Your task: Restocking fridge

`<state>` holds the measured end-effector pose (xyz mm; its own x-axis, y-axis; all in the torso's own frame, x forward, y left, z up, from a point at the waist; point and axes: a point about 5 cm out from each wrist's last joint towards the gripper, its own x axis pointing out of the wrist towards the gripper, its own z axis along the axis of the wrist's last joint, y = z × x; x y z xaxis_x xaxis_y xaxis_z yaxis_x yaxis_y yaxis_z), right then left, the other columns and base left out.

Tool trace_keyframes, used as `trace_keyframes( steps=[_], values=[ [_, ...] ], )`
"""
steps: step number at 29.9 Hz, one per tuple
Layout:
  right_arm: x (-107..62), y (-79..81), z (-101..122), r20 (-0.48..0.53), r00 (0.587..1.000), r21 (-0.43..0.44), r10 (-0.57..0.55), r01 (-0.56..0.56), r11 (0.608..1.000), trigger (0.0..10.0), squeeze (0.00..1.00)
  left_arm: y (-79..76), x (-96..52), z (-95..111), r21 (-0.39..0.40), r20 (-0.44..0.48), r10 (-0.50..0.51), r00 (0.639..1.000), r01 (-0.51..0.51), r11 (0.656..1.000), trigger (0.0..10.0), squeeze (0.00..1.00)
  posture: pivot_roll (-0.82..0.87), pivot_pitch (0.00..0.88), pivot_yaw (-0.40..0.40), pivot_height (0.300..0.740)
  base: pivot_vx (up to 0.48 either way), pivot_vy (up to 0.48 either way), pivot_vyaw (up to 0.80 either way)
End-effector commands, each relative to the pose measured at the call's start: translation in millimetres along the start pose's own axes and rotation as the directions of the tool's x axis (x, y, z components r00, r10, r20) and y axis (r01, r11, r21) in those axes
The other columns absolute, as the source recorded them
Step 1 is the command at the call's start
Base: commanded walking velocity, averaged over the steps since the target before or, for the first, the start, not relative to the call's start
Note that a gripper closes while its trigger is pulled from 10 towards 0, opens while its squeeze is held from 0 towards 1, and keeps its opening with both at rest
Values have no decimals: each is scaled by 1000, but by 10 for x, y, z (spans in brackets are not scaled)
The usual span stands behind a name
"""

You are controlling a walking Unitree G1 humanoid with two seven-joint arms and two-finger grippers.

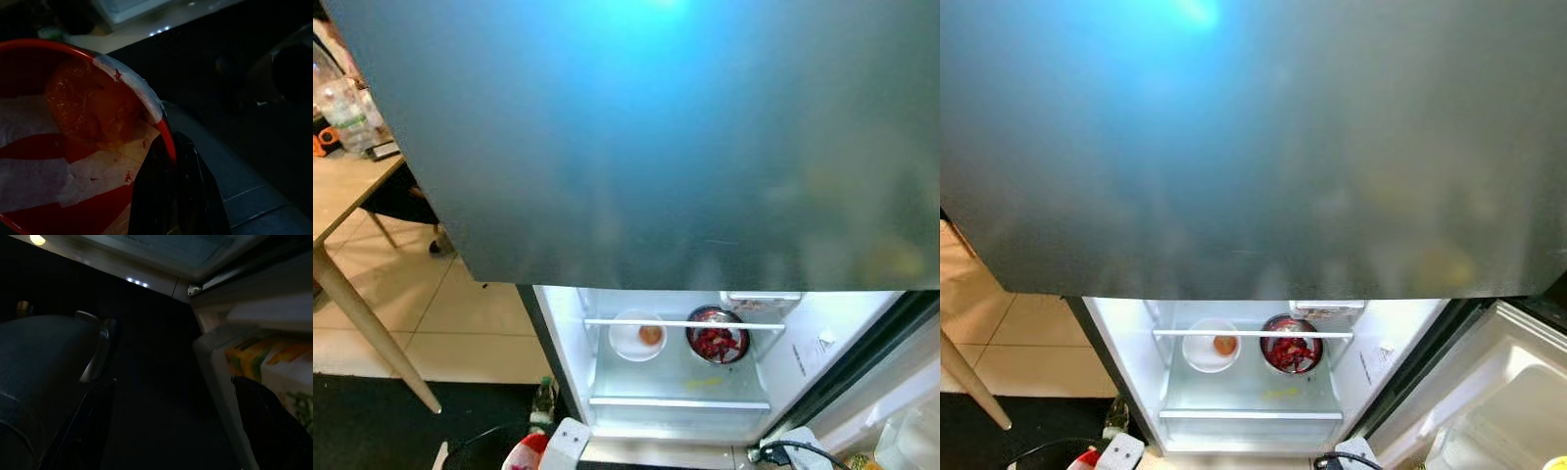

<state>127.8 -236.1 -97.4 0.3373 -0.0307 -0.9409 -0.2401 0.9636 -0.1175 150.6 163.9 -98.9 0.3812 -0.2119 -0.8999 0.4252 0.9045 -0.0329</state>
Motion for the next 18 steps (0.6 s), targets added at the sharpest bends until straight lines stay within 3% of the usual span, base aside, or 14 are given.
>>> trace_keyframes(
  steps=[1,5,8,13,14,16,18],
  values=[
    [5,2,92,36,999,-12,1,-1,1000,10000,0,-11,14,125,48,43,-9,999,7,999,10000,0,-56,0,18,740,0,0,0],
    [7,-12,241,87,996,-19,3,-2,1000,10000,0,-10,24,258,137,68,-21,997,12,990,10000,0,-56,0,18,740,0,0,0],
    [-4,-35,486,166,986,-41,14,-7,999,10000,0,-4,25,406,226,99,-44,994,21,974,10000,0,-58,0,22,740,0,0,0],
    [-30,-30,732,246,967,-94,62,-40,995,10000,0,-29,23,546,303,133,-92,987,48,952,10000,0,-57,0,23,740,0,0,0],
    [-50,-37,846,284,955,-122,84,-51,991,10000,0,-62,21,628,359,150,-132,980,70,931,10000,0,-57,0,23,740,0,0,0],
    [-58,-38,883,296,951,-133,93,-55,990,10000,0,-74,20,652,376,152,-146,977,79,923,10000,0,-57,0,23,740,0,0,0],
    [-79,-33,986,332,936,-143,114,-69,987,10000,0,-87,18,686,444,133,-174,976,98,890,10000,0,-59,0,24,740,0,0,0]
  ],
)
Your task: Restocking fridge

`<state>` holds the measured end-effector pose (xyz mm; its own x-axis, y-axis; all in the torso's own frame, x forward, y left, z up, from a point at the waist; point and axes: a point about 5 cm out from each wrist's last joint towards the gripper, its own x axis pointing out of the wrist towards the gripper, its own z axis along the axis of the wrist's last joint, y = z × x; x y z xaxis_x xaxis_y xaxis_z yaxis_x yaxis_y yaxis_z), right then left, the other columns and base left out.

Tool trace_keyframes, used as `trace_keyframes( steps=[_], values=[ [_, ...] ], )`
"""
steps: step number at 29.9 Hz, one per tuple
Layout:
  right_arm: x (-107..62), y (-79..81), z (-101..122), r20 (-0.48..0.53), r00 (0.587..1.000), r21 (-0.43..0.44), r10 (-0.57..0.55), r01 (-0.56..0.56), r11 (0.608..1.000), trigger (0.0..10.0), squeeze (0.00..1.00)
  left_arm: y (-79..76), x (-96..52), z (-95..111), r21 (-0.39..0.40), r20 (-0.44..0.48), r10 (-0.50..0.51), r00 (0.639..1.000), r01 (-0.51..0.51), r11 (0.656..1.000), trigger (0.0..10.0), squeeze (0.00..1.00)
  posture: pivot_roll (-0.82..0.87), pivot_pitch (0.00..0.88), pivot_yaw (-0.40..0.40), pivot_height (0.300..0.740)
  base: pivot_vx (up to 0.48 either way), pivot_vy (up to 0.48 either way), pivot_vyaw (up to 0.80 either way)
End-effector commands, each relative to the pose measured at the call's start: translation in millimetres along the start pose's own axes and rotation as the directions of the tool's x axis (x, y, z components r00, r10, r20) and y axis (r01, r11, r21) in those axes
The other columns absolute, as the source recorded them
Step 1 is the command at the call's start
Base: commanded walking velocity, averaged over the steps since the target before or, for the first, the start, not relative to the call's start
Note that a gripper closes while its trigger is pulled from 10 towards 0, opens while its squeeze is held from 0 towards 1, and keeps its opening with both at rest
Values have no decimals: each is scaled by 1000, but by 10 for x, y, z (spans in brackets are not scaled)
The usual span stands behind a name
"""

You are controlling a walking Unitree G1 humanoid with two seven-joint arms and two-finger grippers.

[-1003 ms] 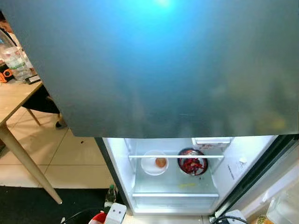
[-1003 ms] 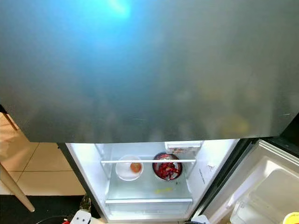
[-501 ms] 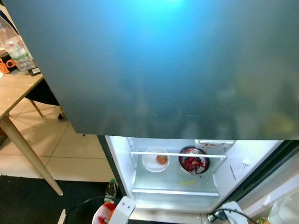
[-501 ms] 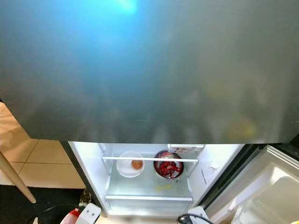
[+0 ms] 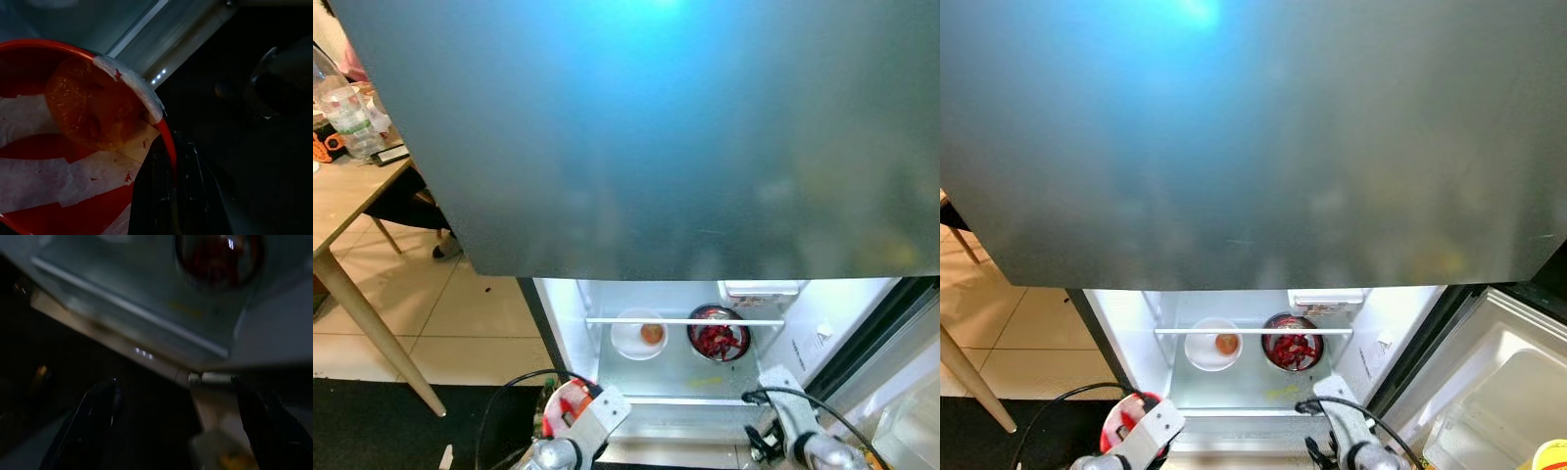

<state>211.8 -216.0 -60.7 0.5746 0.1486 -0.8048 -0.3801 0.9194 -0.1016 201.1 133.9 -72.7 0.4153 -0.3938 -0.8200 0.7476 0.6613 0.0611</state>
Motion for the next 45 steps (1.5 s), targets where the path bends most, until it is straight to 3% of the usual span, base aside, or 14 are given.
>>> trace_keyframes(
  steps=[1,3,9,14,18,20,26,31,34,35,37,38,39,45],
  values=[
    [15,7,113,52,999,-1,16,-16,1000,10000,0,1,7,64,102,1,-36,999,36,994,10000,0,-64,0,27,740,0,0,0],
    [23,-24,206,82,997,31,0,-2,1000,10000,0,37,4,111,205,-8,-44,999,44,978,10000,0,-66,0,29,740,0,0,0],
    [33,-69,334,117,993,87,-29,18,996,10000,0,144,-4,280,356,22,-22,1000,13,934,10000,0,-66,0,29,740,0,0,0],
    [49,-53,467,166,986,118,-14,-5,993,10000,0,230,-13,539,537,67,-38,997,-4,843,10000,0,-65,0,32,715,0,0,0],
    [49,-51,524,189,982,117,2,-25,993,10000,0,222,-15,583,604,65,-62,996,10,797,10000,0,-65,0,35,700,0,0,0],
    [37,-85,635,223,975,76,24,-42,996,10000,0,205,-22,581,668,49,-92,995,36,743,10000,0,-67,0,36,695,0,0,0],
    [8,-142,800,271,961,-7,54,-54,999,10000,0,195,-36,558,699,41,-119,992,57,713,10000,0,-68,0,38,695,0,0,0],
    [-41,-239,955,243,963,-186,121,-77,980,10000,0,178,-70,485,690,34,-176,984,105,717,10000,0,-67,0,37,695,0,0,0],
    [-50,-257,978,198,969,-269,146,-90,959,10000,0,157,-74,434,714,11,-188,982,124,690,10000,0,-60,0,34,695,0,0,0],
    [-52,-239,1075,203,963,-276,179,-119,954,10000,0,124,-68,382,746,-22,-194,981,145,650,10000,0,-60,0,34,695,0,0,0],
    [-52,-236,1136,218,960,-268,174,-113,957,10000,0,111,-65,367,759,-33,-195,980,152,633,10000,0,-63,0,35,695,0,0,0],
    [-51,-224,1210,238,956,-245,173,-113,963,10000,306,101,-62,359,769,-42,-196,980,157,619,10000,0,-63,0,35,695,0,0,0],
    [-51,-203,1274,256,949,-240,184,-122,963,10000,1000,95,-59,363,777,-46,-198,979,160,609,10000,0,-63,0,35,695,0,0,0],
    [-43,45,1596,280,901,-286,331,-251,925,10000,1000,84,-40,391,836,-84,-184,979,170,521,10000,0,-61,0,31,695,0,0,0]
  ],
)
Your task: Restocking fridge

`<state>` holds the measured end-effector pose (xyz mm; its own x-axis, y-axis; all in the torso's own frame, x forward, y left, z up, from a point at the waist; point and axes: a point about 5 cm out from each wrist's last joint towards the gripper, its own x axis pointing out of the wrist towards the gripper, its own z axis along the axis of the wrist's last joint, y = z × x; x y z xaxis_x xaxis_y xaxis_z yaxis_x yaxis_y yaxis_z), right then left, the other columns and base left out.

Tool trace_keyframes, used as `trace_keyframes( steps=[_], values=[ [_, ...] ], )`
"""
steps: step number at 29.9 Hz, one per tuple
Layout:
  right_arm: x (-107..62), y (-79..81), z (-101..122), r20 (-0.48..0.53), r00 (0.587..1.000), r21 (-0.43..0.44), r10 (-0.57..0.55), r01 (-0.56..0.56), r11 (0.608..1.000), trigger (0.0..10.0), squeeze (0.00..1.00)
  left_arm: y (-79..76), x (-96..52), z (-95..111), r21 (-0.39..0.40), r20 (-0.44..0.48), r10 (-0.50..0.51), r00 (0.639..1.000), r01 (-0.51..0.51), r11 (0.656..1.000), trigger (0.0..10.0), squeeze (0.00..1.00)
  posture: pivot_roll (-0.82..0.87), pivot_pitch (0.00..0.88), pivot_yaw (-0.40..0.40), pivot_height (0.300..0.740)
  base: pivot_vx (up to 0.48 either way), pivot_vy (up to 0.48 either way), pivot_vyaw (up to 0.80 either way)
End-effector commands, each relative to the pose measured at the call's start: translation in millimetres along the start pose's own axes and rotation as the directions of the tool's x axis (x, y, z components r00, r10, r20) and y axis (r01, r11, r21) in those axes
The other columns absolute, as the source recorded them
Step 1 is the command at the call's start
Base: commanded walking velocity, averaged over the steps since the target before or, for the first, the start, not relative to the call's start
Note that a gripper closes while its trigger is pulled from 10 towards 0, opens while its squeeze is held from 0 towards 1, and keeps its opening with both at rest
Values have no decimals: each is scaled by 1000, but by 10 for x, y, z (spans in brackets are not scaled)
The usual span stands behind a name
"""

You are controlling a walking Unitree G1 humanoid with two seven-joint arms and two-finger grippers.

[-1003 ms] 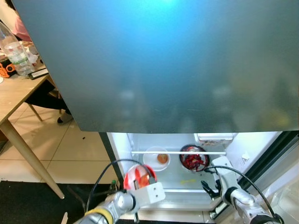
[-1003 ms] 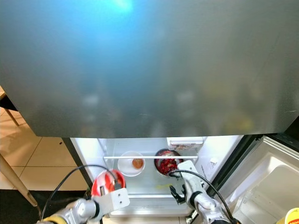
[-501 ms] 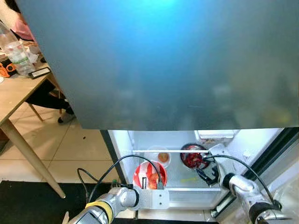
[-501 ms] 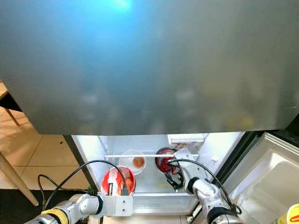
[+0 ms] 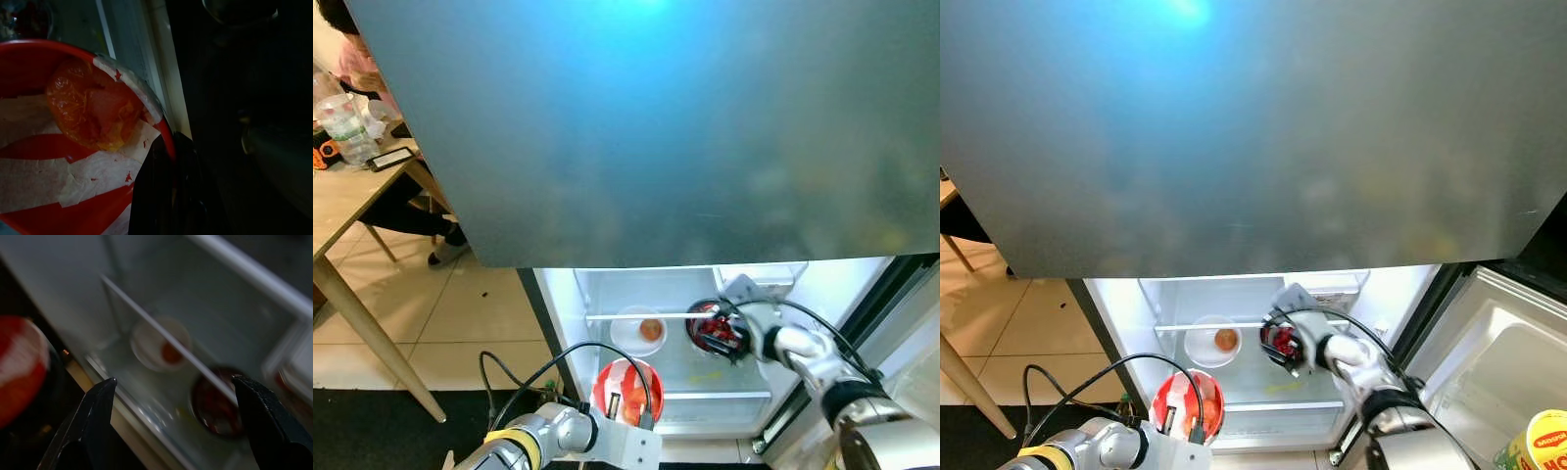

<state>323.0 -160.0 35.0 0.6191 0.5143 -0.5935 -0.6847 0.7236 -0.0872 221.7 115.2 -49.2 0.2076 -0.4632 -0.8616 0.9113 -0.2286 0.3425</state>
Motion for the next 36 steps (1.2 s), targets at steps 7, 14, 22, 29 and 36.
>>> trace_keyframes(
  steps=[7,14,22,29,36],
  values=[
    [169,292,124,-80,973,-10,218,-219,976,10000,1000,73,-7,18,137,-28,6,1000,-2,991,10000,0,-52,7,26,695,0,0,0],
    [209,366,132,-126,960,-28,251,-257,966,10000,694,92,-10,28,163,-27,6,1000,-2,987,10000,0,-49,10,27,695,0,0,0],
    [298,552,31,-207,943,99,260,-244,965,10000,0,169,6,122,241,-5,11,1000,-10,970,10000,0,-45,16,31,695,0,0,0],
    [341,650,56,-190,939,214,286,-245,946,10000,0,159,43,209,278,20,-1,1000,-5,961,10000,0,-45,23,34,695,0,0,0],
    [363,710,65,-184,936,291,302,-242,926,10000,0,170,55,247,300,28,-1,1000,-7,954,10000,0,-47,24,35,695,0,0,0]
  ],
)
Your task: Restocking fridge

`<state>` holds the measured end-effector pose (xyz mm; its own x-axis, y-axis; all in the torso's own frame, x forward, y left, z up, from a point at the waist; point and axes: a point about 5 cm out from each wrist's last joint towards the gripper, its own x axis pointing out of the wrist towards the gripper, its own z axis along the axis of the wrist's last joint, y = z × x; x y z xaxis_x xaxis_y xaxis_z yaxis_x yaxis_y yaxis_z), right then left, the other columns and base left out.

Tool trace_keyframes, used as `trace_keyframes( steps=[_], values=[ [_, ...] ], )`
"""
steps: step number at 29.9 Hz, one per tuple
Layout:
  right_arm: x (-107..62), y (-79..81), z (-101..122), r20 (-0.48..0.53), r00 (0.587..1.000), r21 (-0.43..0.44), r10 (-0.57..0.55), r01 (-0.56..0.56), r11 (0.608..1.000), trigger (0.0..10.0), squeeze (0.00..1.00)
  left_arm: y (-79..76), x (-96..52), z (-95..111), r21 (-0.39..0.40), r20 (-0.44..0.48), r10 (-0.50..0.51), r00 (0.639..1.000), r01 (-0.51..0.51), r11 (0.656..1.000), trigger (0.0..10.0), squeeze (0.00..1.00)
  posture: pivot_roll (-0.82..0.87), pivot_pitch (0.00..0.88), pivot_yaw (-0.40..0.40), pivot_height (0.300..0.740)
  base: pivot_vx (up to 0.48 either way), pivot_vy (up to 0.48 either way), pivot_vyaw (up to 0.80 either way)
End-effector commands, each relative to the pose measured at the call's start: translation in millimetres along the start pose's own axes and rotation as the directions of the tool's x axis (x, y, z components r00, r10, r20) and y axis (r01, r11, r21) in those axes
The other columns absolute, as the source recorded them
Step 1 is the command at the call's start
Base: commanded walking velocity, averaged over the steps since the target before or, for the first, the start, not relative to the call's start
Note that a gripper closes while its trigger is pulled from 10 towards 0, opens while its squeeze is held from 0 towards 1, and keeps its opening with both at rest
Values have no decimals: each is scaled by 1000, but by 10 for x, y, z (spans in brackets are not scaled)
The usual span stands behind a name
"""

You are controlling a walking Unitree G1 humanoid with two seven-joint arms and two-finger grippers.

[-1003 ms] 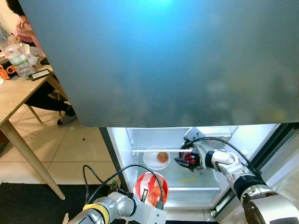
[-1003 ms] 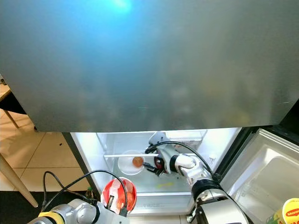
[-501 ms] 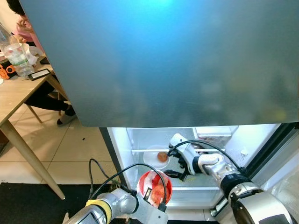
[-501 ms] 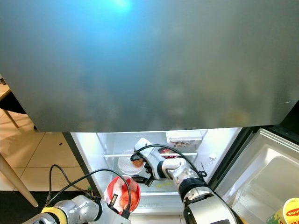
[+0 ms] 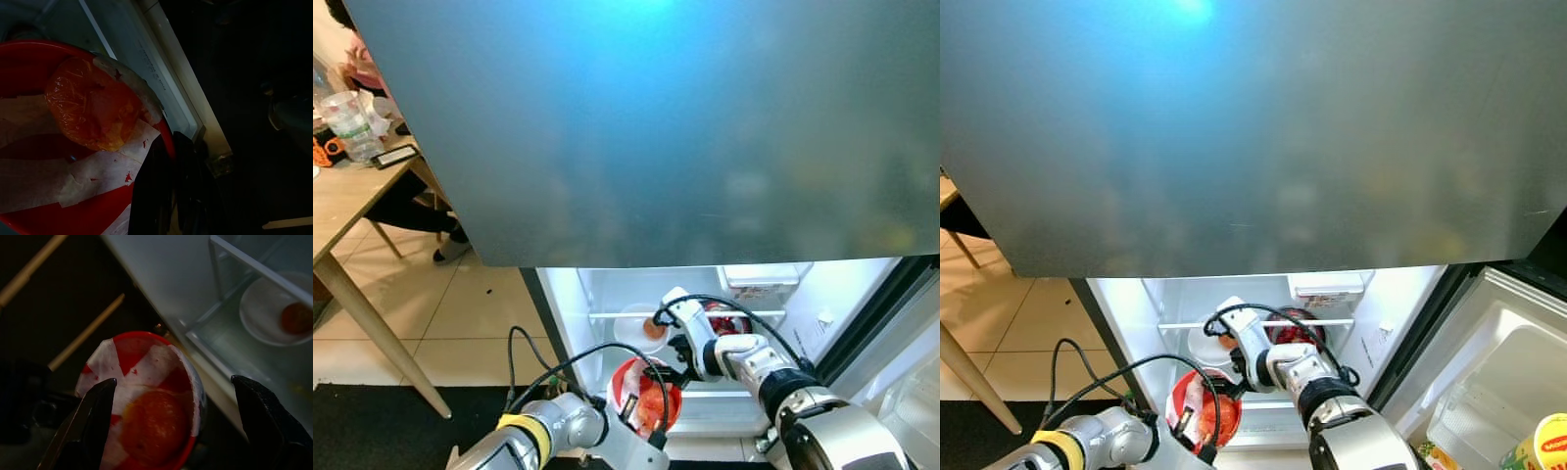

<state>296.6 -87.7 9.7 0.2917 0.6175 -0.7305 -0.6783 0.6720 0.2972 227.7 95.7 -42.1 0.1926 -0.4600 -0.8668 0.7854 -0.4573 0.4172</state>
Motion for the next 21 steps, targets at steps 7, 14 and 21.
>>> trace_keyframes(
  steps=[7,14,21],
  values=[
    [32,60,88,21,1000,86,7,-9,996,10000,0,98,9,69,54,23,24,999,-26,998,10000,0,-46,31,36,695,0,0,0],
    [80,115,73,-1,1000,97,0,0,995,10000,0,114,17,93,67,29,25,999,-27,997,10000,0,-46,33,38,695,0,0,0],
    [139,210,80,-28,999,85,23,-20,996,10000,0,158,11,103,80,32,33,999,-36,996,10000,0,-46,33,38,695,0,0,0]
  ],
)
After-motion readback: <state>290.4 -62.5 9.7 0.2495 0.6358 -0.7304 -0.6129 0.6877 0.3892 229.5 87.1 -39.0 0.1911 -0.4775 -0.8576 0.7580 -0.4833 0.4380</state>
